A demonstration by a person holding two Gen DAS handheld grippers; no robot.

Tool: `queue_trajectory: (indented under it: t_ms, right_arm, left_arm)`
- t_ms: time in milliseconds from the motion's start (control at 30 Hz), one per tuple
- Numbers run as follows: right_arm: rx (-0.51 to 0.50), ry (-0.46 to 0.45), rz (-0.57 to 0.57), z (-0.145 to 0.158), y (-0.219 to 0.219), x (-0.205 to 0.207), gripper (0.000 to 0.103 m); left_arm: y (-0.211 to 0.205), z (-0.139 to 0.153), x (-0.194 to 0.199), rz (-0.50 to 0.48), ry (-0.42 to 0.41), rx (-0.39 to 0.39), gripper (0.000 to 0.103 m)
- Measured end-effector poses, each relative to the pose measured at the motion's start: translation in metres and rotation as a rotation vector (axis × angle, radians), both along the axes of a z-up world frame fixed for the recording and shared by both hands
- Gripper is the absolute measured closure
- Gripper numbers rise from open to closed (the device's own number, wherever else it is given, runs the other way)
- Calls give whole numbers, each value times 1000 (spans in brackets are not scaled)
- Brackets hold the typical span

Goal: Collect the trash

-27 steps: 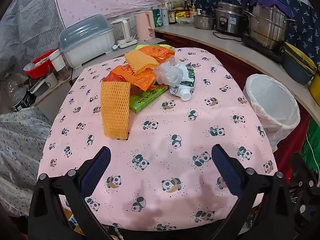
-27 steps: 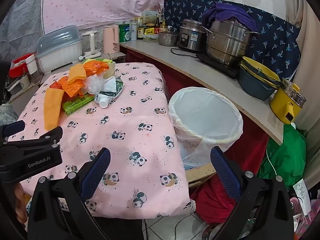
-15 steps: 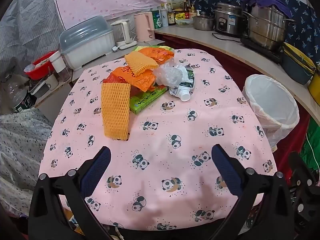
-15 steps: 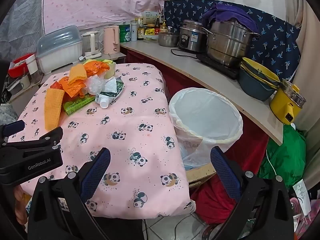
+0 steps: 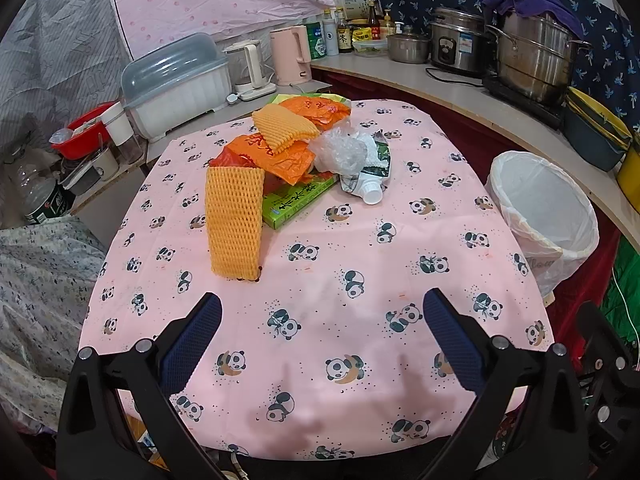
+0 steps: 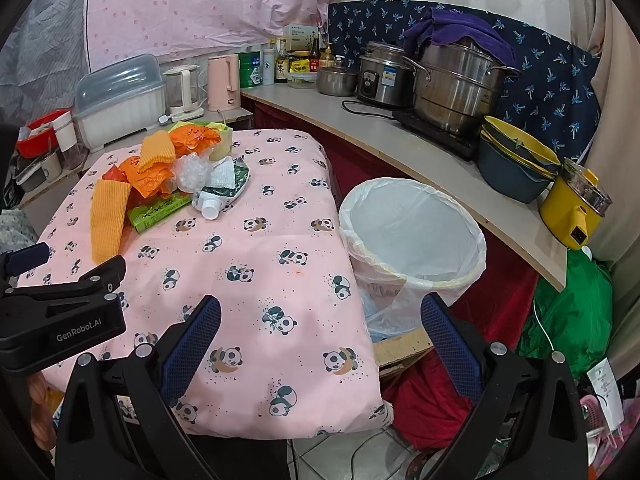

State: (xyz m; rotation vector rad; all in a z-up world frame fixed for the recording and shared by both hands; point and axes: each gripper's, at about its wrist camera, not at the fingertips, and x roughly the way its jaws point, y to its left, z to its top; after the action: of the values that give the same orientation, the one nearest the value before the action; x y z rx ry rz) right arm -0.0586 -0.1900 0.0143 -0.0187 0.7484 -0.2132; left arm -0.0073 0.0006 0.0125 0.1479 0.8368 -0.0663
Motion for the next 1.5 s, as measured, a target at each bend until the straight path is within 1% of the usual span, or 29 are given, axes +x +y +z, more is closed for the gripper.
queue_trajectory:
  t_ms: [267,367,867,1500]
  right_arm:
    - [4,-3,3,-4,-5,-3,7]
    - [7,-3,5,2,1,0,7]
    - [15,-7,4,1,0,-1,7]
    - [17,-12,3,0,-4,1,7]
  left_arm:
    - [-1,1,2,-2,-2,0,7]
    - [-1,0,1,-1,-4,0,7]
    - [-2,0,1,0,-7,0,7]
    - [-4,7,3,-2,-13,3,7]
